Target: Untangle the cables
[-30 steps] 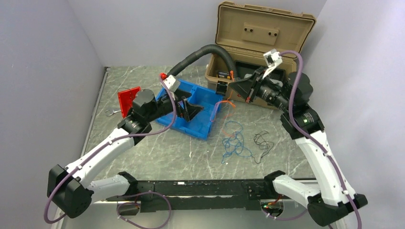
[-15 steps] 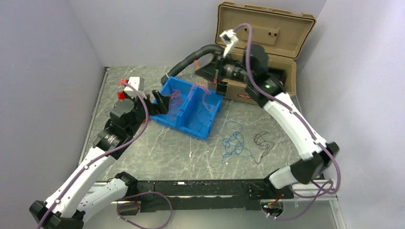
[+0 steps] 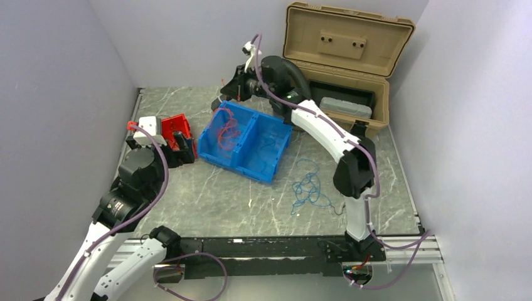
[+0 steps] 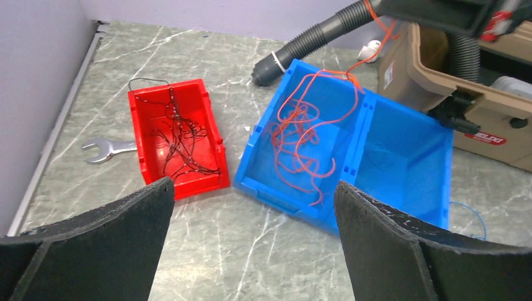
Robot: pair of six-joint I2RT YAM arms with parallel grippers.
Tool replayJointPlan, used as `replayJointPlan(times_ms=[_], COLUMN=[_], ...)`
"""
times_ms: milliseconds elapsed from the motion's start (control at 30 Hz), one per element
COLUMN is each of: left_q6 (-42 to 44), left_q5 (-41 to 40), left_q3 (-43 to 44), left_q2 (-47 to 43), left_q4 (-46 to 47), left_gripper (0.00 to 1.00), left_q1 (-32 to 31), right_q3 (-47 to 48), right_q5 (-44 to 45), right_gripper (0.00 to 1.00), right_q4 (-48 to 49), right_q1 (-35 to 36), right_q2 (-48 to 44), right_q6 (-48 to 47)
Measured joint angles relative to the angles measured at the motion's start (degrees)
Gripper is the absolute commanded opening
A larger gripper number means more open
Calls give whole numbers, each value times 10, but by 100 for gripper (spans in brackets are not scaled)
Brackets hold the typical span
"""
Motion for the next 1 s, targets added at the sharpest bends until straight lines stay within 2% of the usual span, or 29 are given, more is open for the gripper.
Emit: replayJointPlan(times_ms=[33, 67, 100, 200, 300, 433, 633, 800, 1000], left_q6=[4, 8, 10, 20, 28, 40, 58, 38, 17], left_q5=[-4, -6, -7, -7, -5, 22, 111, 218, 288], left_q3=[5, 7, 8, 8, 8, 9, 9, 9, 11], left_q2=[0, 0, 1, 4, 13, 32, 57, 106, 224], left_q4=[-7, -11, -16, -30, -38, -43, -25, 30, 93], left_gripper=[99, 99, 100, 99, 99, 99, 99, 99, 100], left_q1=[0, 1, 1, 2, 2, 2, 3, -10, -116], right_q3=[0, 2, 3, 6, 7, -28, -103, -229, -416], right_q5=[10, 20, 30, 52, 63, 78, 125, 183, 241], right_gripper=[0, 8, 22, 47, 63, 68, 78, 91, 99], right_q4=[5, 8, 8, 6, -9, -9, -49, -78, -154], right_q1=[-1, -1, -1, -3, -5, -5, -5, -13, -51], right_q2=[17, 34, 50, 92, 120, 104, -11, -195, -416], right_q6=[1, 1, 1, 2, -1, -7, -38, -67, -81])
